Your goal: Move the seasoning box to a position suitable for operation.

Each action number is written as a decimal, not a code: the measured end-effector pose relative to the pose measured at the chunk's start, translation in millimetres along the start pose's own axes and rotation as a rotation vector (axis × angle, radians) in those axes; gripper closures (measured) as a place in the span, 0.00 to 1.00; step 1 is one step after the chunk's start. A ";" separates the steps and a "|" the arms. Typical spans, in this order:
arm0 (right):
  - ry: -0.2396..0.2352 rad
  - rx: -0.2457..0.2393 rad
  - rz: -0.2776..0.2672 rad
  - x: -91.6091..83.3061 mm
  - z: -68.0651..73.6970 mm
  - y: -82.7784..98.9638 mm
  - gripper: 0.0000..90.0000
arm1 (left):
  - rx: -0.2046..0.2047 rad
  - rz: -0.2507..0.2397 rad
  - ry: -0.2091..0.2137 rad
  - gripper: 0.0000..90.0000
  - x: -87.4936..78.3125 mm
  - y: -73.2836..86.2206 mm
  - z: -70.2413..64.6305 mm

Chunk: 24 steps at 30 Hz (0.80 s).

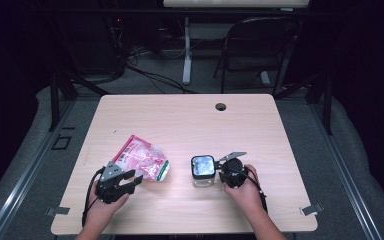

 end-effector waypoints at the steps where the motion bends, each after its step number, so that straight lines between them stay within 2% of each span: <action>1: 0.000 0.000 0.000 0.0 0.0 0.0 0.89 | 0.000 0.000 0.000 0.66 0.0 0.0 0.0; 4: -0.006 -0.005 0.002 -2.3 5.3 3.0 0.89 | 0.005 0.000 0.000 0.66 0.2 -0.2 -0.3; 6: -0.008 0.008 -0.002 -4.0 10.3 5.3 0.88 | 0.005 -0.003 -0.003 0.66 0.4 -0.5 -0.4; 12: -0.021 -0.001 0.015 -8.0 15.4 10.6 0.88 | 0.006 -0.002 -0.003 0.66 0.0 -0.7 -0.9; 17: -0.021 -0.007 0.008 -8.9 17.6 12.1 0.88 | 0.009 -0.002 -0.005 0.66 0.2 -1.7 -2.3; 24: -0.049 -0.018 0.016 -10.9 26.4 14.4 0.87 | 0.016 0.002 -0.002 0.66 0.4 -2.2 -4.6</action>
Point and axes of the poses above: each handheld gripper's, and its own axes: x roughly forward along the jaws, y roughly out of its underside, z roughly to its left, the point moved 10 cm from there along x, roughly forward along the jaws
